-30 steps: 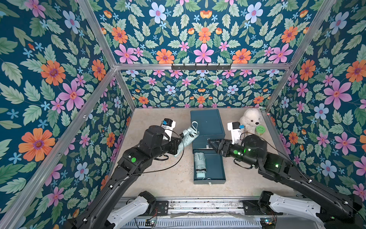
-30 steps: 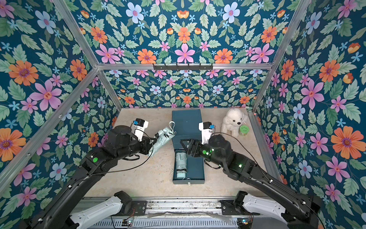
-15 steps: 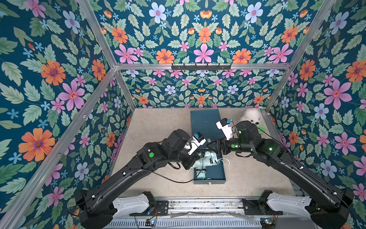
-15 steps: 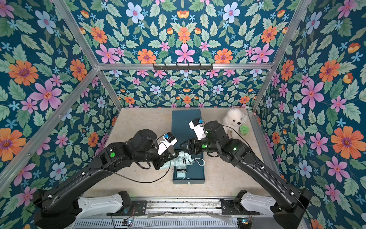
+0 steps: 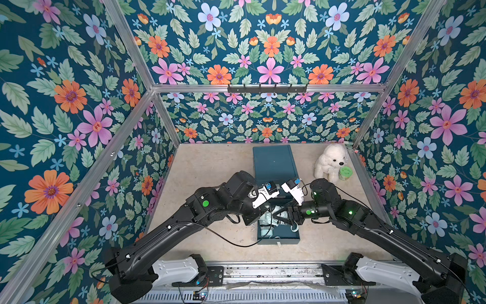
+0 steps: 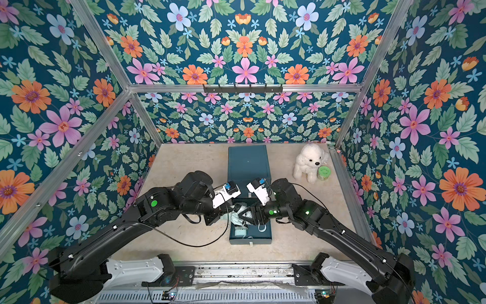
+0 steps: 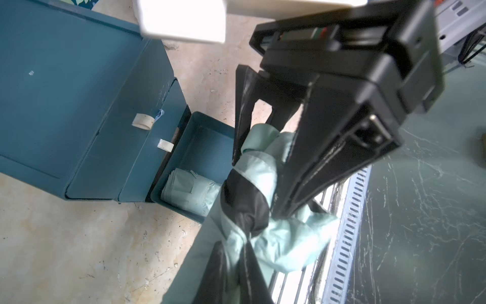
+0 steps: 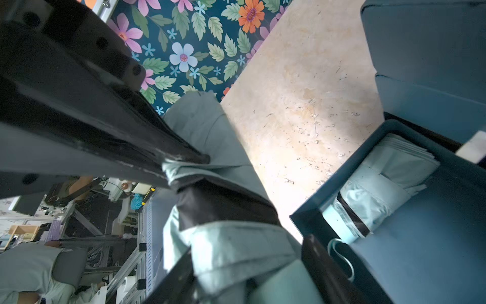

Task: Place the umbrella in the drawer by color
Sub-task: Pick up the umbrella from the center of the board.

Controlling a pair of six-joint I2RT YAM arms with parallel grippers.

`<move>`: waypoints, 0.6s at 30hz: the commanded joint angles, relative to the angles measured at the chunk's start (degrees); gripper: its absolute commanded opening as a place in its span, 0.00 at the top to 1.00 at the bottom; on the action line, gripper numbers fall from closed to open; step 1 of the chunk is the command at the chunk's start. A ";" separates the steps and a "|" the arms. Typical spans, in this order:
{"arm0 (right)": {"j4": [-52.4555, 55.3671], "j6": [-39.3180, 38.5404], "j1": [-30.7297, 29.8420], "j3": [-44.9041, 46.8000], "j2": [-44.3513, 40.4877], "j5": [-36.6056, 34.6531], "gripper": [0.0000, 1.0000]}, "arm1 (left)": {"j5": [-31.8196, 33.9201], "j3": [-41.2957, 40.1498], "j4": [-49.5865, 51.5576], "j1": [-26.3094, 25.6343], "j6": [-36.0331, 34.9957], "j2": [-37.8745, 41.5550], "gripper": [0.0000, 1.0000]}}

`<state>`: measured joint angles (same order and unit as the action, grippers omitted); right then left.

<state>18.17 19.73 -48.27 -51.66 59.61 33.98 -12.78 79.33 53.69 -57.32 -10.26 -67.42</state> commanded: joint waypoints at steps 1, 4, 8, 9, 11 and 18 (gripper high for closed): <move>-2.43 1.00 -1.03 1.03 -0.28 3.06 0.69 | -0.80 1.18 -7.28 0.13 -1.66 -1.25 1.00; -4.13 2.74 -1.20 2.01 -1.04 2.38 1.00 | 0.65 0.08 -8.82 0.18 -1.33 -1.67 1.00; -7.80 6.75 -1.21 4.48 -3.93 -0.90 1.00 | 8.18 -3.16 -15.63 0.41 1.64 -0.39 0.77; -7.39 7.60 -1.21 4.59 -4.68 -3.49 1.00 | 9.80 -4.12 -18.07 0.48 2.69 0.43 0.64; -6.31 10.08 -1.50 5.17 -6.26 -9.47 1.00 | 12.63 -5.76 -22.77 0.70 4.76 2.47 0.56; 4.79 22.95 -7.78 9.11 -10.55 -37.38 1.00 | 35.69 -8.01 -37.30 2.48 18.59 5.93 0.24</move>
<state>18.85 35.03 -53.91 -43.57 50.04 12.03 9.45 70.52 25.54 -55.61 -0.10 -61.01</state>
